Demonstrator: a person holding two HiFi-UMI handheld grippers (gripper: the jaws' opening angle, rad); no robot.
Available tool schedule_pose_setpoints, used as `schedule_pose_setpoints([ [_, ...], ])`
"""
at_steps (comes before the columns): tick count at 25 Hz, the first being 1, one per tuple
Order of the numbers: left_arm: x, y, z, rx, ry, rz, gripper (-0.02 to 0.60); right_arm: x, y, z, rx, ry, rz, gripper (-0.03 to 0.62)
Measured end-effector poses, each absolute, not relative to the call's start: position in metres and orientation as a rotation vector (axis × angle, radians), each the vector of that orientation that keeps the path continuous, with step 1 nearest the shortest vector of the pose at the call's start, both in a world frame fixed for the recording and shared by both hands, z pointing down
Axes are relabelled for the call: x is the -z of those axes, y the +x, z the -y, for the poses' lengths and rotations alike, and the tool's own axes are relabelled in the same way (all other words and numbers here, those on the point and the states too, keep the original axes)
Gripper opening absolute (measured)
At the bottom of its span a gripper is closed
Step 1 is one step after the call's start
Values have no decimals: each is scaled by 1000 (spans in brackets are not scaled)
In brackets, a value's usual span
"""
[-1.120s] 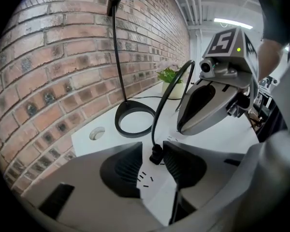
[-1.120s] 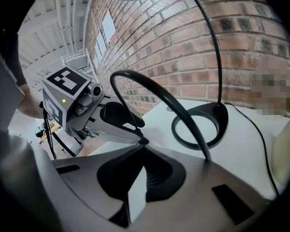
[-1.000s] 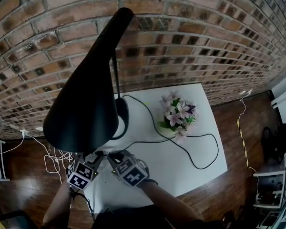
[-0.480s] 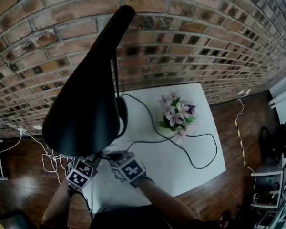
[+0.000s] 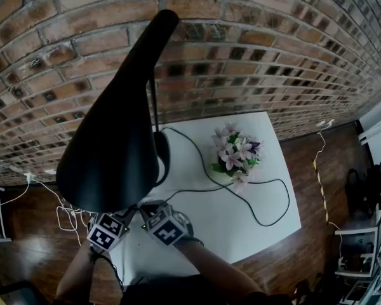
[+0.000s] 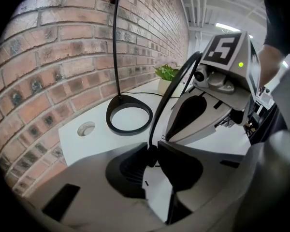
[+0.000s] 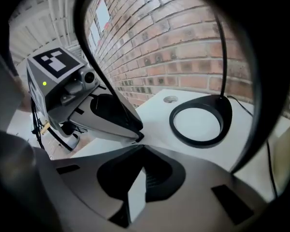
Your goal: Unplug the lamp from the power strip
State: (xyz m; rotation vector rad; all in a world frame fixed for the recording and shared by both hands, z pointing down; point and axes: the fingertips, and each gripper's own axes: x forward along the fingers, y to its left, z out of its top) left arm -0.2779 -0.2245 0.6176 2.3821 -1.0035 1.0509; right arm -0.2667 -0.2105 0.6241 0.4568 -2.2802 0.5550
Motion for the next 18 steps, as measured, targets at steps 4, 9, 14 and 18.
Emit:
schedule_pose_setpoints([
  [4, -612, -277, 227, -957, 2371, 1030, 83, -628, -270, 210, -411, 410, 2186, -2],
  [9, -609, -277, 228, -898, 2341, 1051, 75, -630, -270, 210, -397, 388, 2162, -2],
  [14, -609, -282, 230, -860, 2322, 1072, 69, -629, -272, 211, -426, 383, 2152, -2],
  [18, -612, -285, 232, -823, 2307, 1084, 69, -629, -272, 212, -436, 390, 2155, -2],
])
